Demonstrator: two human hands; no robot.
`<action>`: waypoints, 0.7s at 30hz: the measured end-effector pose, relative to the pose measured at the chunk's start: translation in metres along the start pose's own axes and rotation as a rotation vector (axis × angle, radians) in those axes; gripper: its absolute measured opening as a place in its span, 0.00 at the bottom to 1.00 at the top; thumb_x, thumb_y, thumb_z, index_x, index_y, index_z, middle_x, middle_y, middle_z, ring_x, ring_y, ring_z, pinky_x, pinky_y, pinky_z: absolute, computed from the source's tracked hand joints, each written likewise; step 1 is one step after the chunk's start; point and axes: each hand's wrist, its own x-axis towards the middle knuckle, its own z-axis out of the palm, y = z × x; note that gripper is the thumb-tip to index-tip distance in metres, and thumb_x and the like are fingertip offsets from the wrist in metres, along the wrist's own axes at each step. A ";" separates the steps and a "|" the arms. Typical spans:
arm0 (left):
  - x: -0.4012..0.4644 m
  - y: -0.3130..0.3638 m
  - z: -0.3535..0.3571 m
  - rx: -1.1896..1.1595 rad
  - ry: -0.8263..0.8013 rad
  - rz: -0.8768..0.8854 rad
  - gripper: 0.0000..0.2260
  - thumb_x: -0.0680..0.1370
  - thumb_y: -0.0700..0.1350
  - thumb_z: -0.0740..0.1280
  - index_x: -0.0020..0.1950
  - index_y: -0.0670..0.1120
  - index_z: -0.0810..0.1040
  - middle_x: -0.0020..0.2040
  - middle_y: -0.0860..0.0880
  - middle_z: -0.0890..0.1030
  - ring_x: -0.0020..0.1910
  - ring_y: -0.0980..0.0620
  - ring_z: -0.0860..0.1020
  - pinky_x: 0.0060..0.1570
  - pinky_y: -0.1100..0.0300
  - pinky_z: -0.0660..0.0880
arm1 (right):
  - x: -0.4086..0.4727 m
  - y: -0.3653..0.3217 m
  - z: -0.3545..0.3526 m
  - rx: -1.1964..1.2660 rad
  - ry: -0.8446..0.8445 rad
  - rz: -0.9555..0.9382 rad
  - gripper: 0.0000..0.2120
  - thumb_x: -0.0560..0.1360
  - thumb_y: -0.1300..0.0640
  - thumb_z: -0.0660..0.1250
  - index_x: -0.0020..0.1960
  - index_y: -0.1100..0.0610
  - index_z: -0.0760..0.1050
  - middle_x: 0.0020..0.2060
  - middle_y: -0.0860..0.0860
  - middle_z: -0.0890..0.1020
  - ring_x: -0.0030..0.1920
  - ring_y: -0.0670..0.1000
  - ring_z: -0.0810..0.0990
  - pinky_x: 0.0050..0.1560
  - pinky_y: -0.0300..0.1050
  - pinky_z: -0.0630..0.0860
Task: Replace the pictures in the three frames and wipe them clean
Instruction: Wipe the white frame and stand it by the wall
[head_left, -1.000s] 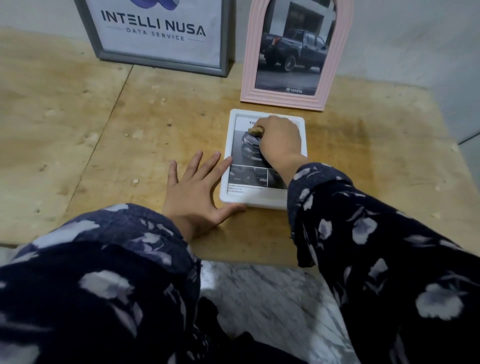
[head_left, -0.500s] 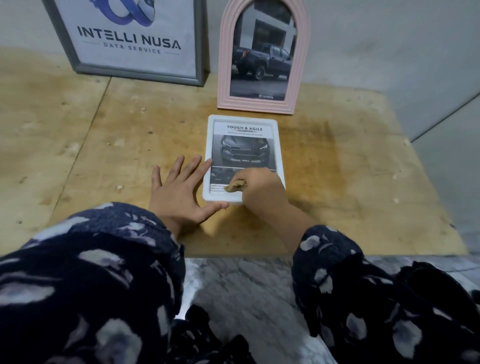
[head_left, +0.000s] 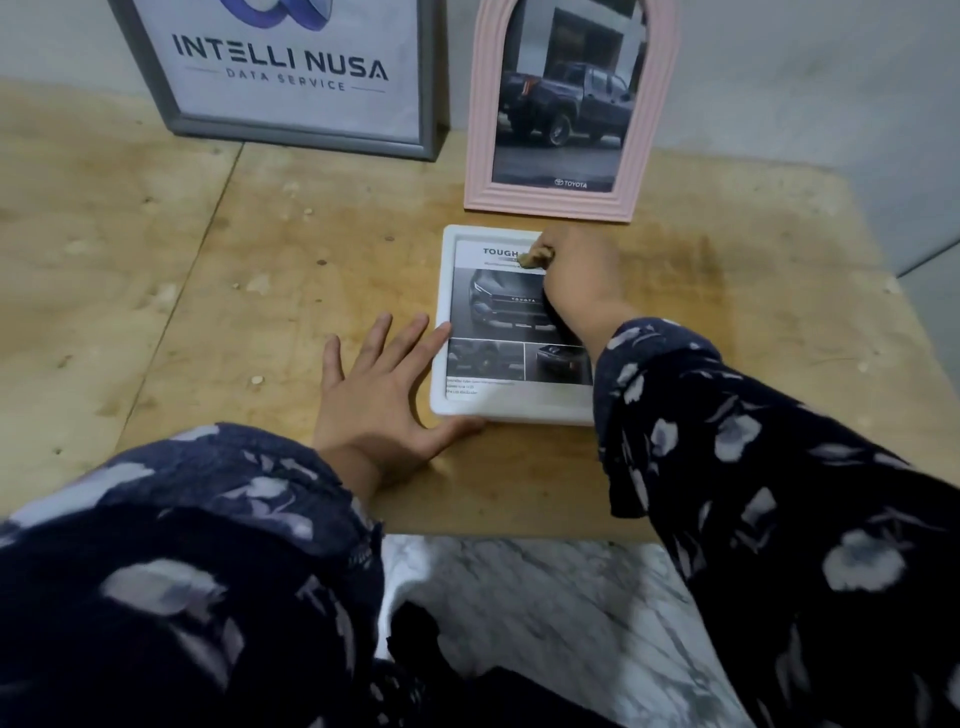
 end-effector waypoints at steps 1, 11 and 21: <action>-0.001 0.000 0.000 0.001 -0.002 -0.003 0.43 0.65 0.80 0.48 0.77 0.64 0.48 0.78 0.61 0.51 0.78 0.54 0.44 0.73 0.38 0.40 | -0.003 0.000 0.002 0.032 0.005 0.004 0.17 0.70 0.70 0.59 0.49 0.58 0.83 0.49 0.55 0.84 0.53 0.57 0.80 0.57 0.49 0.75; -0.002 0.001 0.001 0.026 -0.008 -0.011 0.44 0.64 0.80 0.47 0.77 0.64 0.48 0.78 0.60 0.52 0.78 0.53 0.45 0.72 0.37 0.41 | -0.077 0.003 0.006 0.116 -0.074 0.049 0.19 0.68 0.72 0.59 0.48 0.55 0.82 0.48 0.49 0.85 0.53 0.52 0.80 0.52 0.46 0.77; -0.004 0.003 0.000 0.028 -0.001 -0.003 0.44 0.64 0.80 0.48 0.77 0.63 0.49 0.78 0.59 0.54 0.78 0.52 0.47 0.72 0.37 0.44 | -0.119 0.010 0.011 0.103 -0.111 0.010 0.15 0.70 0.69 0.59 0.41 0.51 0.78 0.45 0.50 0.85 0.50 0.53 0.80 0.50 0.47 0.77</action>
